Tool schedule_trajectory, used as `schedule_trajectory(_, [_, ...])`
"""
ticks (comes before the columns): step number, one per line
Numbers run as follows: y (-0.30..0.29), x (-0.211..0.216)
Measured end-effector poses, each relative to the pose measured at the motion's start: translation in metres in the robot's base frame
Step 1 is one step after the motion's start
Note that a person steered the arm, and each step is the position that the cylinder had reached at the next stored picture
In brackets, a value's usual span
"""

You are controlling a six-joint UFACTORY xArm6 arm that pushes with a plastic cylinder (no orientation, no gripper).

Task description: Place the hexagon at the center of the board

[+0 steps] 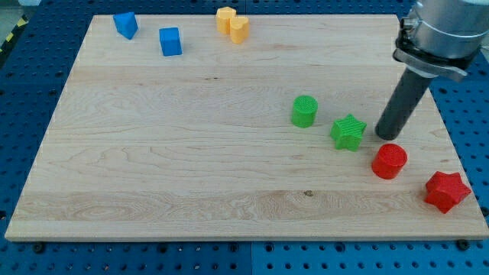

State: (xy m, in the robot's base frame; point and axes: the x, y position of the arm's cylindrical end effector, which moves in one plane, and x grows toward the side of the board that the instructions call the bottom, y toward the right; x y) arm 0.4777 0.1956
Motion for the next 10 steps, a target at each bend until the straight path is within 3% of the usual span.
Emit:
schedule_trajectory(5, [-0.022,-0.024])
schedule_trajectory(7, [-0.034,-0.141])
schedule_trajectory(9, [-0.121,-0.262])
schedule_trajectory(10, [-0.145,-0.285])
